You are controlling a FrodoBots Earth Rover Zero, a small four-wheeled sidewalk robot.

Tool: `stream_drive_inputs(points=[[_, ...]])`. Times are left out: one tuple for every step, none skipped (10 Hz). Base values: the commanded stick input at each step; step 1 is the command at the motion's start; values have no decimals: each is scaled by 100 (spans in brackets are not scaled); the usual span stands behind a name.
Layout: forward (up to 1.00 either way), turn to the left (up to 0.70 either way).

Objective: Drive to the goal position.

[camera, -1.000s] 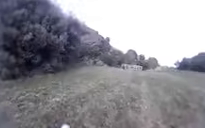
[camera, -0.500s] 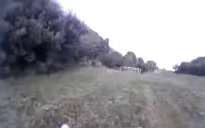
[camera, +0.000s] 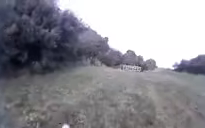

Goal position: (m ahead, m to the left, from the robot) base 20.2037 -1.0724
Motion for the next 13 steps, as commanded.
stream_drive_inputs(points=[[70,-16],[70,-16],[70,-16],[70,-16],[70,-16],[70,-16],[70,-16],[70,-16],[70,-16],[70,-16],[70,-16],[70,-16],[70,-16]])
